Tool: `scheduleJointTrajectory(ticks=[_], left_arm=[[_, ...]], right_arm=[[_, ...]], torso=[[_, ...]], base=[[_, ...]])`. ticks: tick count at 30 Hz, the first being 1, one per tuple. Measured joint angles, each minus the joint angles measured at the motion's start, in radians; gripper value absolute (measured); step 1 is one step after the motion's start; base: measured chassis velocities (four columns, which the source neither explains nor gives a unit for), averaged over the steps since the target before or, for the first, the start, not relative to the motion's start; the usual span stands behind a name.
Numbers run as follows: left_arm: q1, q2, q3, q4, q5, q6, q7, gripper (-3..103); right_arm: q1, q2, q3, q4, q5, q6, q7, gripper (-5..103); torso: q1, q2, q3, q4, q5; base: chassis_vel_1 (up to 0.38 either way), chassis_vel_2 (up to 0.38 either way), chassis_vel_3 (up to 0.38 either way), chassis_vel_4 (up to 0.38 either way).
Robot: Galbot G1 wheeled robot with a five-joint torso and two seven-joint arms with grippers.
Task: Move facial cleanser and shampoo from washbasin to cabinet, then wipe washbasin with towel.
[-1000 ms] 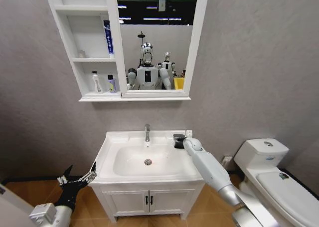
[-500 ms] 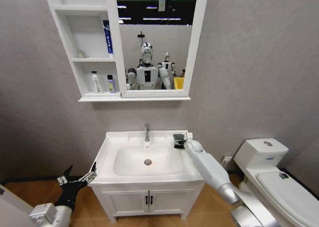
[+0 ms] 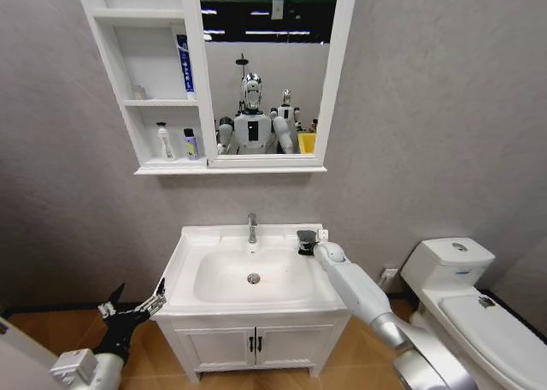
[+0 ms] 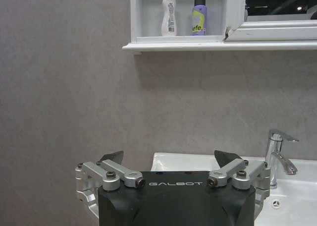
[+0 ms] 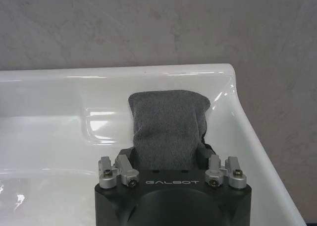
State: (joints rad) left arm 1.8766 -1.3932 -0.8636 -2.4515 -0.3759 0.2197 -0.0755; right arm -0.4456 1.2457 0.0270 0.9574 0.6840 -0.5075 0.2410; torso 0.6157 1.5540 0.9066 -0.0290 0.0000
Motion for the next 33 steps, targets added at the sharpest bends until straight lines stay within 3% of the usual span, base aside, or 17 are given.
scheduleJointTrajectory(ticks=[6, 10, 12, 19, 21, 25, 28, 33], left_arm=[[0.0, 0.0, 0.0, 0.0, 0.0, 0.0, 0.0, 100], [0.0, 0.0, 0.0, 0.0, 0.0, 0.0, 0.0, 100], [0.0, 0.0, 0.0, 0.0, 0.0, 0.0, 0.0, 100], [0.0, 0.0, 0.0, 0.0, 0.0, 0.0, 0.0, 100], [0.0, 0.0, 0.0, 0.0, 0.0, 0.0, 0.0, 100], [0.0, 0.0, 0.0, 0.0, 0.0, 0.0, 0.0, 100], [0.0, 0.0, 0.0, 0.0, 0.0, 0.0, 0.0, 100], [0.0, 0.0, 0.0, 0.0, 0.0, 0.0, 0.0, 100]], right_arm=[[0.007, -0.001, 0.002, -0.018, -0.013, 0.011, -0.013, 63], [0.01, -0.002, 0.004, -0.024, -0.013, 0.017, -0.017, 52], [0.01, -0.002, 0.007, -0.025, -0.013, 0.02, -0.018, 36], [-0.016, -0.016, 0.006, 0.03, 0.025, 0.02, 0.005, 14], [-0.044, -0.022, -0.004, 0.106, 0.11, 0.019, 0.069, 4], [-0.086, -0.042, -0.02, 0.249, 0.166, 0.006, 0.146, 2], [-0.171, -0.069, -0.043, 0.48, 0.232, -0.086, 0.267, 2], [-0.238, -0.069, -0.067, 0.589, 0.258, -0.152, 0.335, 2]], torso=[[0.0, 0.0, 0.0, -0.0001, 0.0], [0.0, 0.0, 0.0, -0.0002, 0.0], [0.0, 0.0, 0.0, -0.0001, 0.0001], [0.0, 0.0, 0.0, -0.0004, -0.0001], [0.0, 0.0, 0.0, -0.0003, 0.0001], [0.0, 0.0, 0.0, 0.0001, -0.0002], [0.0, 0.0, 0.0, 0.0, -0.0002], [0.0, 0.0, 0.0, -0.0002, -0.0001]], base=[[0.0, 0.0, 0.0, 0.0], [0.0, 0.0, 0.0, 0.0], [0.0, 0.0, 0.0, 0.0], [0.0, 0.0, 0.0, 0.0], [0.0, 0.0, 0.0, 0.0], [0.0, 0.0, 0.0, 0.0], [0.0, 0.0, 0.0, 0.0], [0.0, 0.0, 0.0, 0.0]])
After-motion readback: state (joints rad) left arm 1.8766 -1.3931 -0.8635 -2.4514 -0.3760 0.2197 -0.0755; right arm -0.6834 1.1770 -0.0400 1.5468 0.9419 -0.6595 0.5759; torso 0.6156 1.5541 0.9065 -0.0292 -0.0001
